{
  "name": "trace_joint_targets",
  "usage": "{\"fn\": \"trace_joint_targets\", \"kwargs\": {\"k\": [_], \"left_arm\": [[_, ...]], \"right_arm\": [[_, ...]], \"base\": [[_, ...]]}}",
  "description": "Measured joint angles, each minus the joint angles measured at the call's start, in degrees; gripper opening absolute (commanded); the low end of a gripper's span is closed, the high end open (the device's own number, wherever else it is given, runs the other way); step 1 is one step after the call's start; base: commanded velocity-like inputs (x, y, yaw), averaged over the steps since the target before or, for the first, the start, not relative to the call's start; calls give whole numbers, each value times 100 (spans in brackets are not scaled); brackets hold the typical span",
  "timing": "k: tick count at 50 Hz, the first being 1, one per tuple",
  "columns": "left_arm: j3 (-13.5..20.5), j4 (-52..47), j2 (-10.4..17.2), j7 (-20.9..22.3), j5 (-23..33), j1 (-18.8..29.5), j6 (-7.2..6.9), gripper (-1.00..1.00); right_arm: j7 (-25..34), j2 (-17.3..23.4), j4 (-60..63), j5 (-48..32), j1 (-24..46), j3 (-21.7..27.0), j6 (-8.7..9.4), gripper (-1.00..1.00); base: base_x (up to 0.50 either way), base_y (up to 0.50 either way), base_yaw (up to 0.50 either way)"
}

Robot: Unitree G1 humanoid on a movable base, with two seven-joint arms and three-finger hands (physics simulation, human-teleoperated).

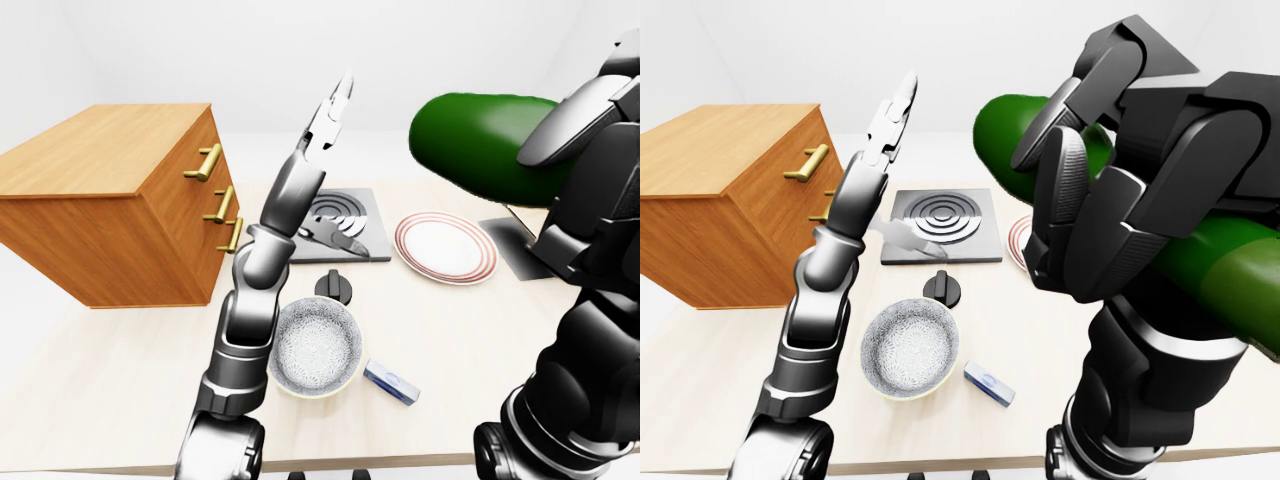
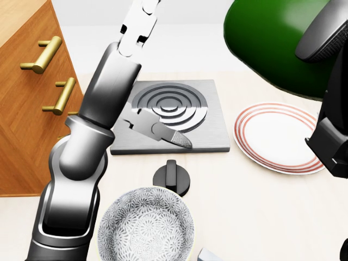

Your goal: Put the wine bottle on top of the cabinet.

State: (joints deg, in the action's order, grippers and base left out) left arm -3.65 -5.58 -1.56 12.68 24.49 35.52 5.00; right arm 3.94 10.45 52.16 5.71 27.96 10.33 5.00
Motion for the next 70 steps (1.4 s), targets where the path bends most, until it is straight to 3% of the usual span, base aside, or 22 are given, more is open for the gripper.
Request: {"fn": "trace_joint_targets", "kwargs": {"k": [47,70], "left_arm": [[-235,-328,-359,195,185,-3,0,100],[-225,-208,-426,164,90,286,0,100]], "right_arm": [[62,-421,-109,-335,-348,-446,0,-100],[102,-538,-115,-420,-468,-573,0,-100]], "base": [[0,0,0],[0,0,0]]}}
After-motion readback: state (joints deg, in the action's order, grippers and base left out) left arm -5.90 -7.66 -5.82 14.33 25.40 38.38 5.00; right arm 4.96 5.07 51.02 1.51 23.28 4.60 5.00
